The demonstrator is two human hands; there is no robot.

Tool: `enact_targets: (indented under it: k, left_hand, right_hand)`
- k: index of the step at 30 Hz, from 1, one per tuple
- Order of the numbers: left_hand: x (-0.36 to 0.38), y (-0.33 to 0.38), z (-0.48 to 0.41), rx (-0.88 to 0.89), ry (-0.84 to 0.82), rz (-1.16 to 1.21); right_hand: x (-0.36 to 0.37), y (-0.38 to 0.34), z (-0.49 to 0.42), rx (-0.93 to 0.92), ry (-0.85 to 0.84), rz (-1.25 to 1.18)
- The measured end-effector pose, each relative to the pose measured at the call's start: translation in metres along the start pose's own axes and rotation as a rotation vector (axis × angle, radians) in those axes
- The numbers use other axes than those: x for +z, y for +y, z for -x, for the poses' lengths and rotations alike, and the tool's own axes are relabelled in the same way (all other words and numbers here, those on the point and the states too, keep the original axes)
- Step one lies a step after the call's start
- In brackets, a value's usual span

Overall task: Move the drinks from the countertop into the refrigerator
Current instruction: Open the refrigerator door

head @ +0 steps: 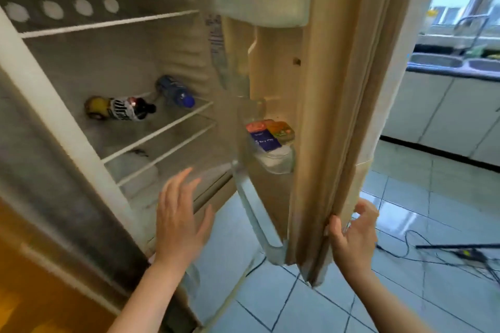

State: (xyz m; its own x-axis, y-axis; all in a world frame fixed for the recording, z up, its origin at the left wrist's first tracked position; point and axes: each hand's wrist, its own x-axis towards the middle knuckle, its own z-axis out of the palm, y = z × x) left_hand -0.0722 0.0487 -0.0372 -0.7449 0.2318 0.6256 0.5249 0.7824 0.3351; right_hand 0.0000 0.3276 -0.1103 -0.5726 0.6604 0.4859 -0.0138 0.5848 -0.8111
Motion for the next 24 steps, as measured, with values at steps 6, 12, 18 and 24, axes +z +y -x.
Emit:
enact_targets:
  k: [6, 12, 18, 24]
  left_hand:
    - [0.056, 0.055, -0.056, 0.109, -0.092, 0.111]
    - [0.117, 0.09, -0.122, 0.136, -0.118, 0.149]
    - [0.164, 0.109, -0.191, 0.126, -0.028, 0.037]
    - [0.202, 0.119, -0.25, 0.126, 0.163, -0.086]
  right_hand:
    - [-0.03, 0.045, -0.06, 0.264, 0.119, -0.098]
    - [-0.047, 0.086, -0.139, 0.311, 0.132, -0.09]
    - [-0.045, 0.119, -0.223, 0.321, 0.051, -0.106]
    - [-0.04, 0.132, -0.295, 0.338, 0.143, -0.154]
